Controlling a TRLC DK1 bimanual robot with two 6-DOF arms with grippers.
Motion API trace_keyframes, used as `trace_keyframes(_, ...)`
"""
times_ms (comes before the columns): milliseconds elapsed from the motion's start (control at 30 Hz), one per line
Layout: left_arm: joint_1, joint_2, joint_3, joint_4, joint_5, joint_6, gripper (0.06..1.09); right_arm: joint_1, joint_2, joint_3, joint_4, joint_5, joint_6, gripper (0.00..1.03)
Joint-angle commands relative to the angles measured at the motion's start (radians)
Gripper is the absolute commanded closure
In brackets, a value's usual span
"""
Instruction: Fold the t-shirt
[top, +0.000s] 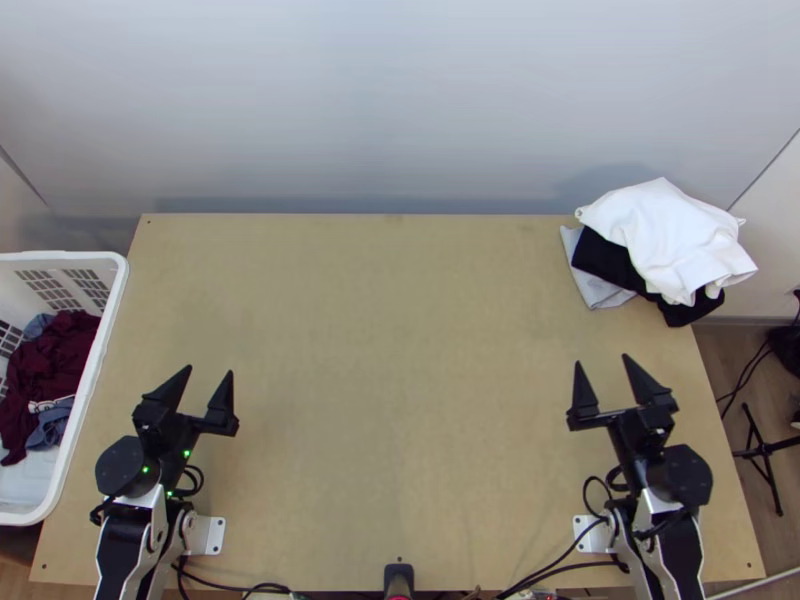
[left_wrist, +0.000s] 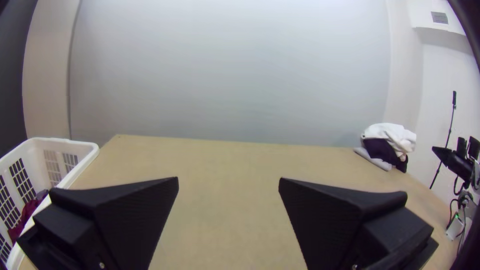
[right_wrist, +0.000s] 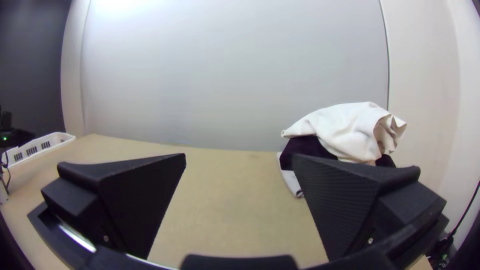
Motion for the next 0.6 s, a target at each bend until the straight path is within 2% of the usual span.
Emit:
trace_keyframes(0, 0.065, 0.004, 0.104, -0.025, -0.004, 0.005, 0.12, -0.019, 0.105, 0.134, 0.026, 0.010, 0.012, 0.04)
trace_keyframes(33, 0.070, 0.011, 0.132, -0.035, -0.004, 0.002, 0.15, -0.019, 0.158, 0.169, 0.026, 0.010, 0.014, 0.04)
trace_keyframes(333, 0.087, 0.269, 0.426, -0.080, -0.024, -0.038, 0.15, -0.023, 0.563, 0.571, -0.008, 0.011, -0.014, 0.04)
trace_keyframes(567, 0.100, 0.505, 0.624, -0.157, -0.032, -0.060, 0.15, -0.041, 0.793, 0.804, -0.017, 0.023, -0.002, 0.04)
